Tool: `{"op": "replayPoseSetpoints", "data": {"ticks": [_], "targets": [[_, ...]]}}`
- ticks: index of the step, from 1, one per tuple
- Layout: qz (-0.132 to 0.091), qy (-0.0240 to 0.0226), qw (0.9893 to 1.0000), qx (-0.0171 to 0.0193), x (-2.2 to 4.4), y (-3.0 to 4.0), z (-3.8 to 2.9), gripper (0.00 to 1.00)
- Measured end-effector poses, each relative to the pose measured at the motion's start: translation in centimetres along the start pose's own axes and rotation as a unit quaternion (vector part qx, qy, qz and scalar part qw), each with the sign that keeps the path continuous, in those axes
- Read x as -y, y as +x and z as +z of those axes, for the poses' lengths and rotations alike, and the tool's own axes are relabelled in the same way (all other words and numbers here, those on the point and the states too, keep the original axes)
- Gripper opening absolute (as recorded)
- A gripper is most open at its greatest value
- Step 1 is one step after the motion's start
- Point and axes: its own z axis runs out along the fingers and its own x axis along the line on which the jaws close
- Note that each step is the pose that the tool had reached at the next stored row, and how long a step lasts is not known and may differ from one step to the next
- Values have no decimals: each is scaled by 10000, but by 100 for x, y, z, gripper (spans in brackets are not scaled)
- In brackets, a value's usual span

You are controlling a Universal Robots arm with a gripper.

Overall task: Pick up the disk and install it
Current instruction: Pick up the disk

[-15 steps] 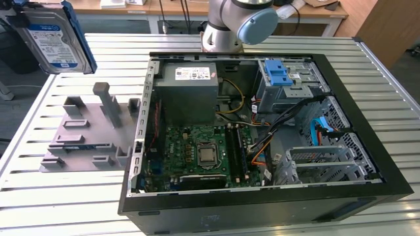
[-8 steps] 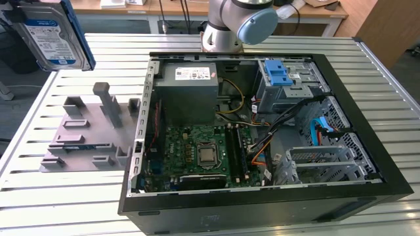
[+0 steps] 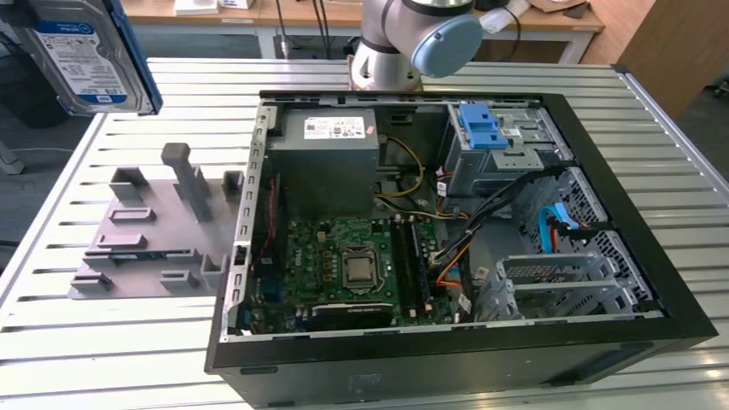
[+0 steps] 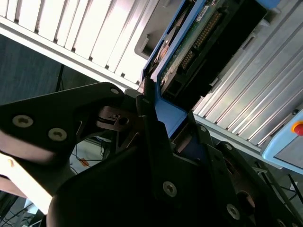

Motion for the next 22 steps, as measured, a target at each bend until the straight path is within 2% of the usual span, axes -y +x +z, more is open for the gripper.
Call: {"op": "replayPoseSetpoints", "data": {"ticks": [17,22], "targets": [[0,0,10000,0,2,-1,-218,36],[0,0,10000,0,2,-1,-251,36]]}}
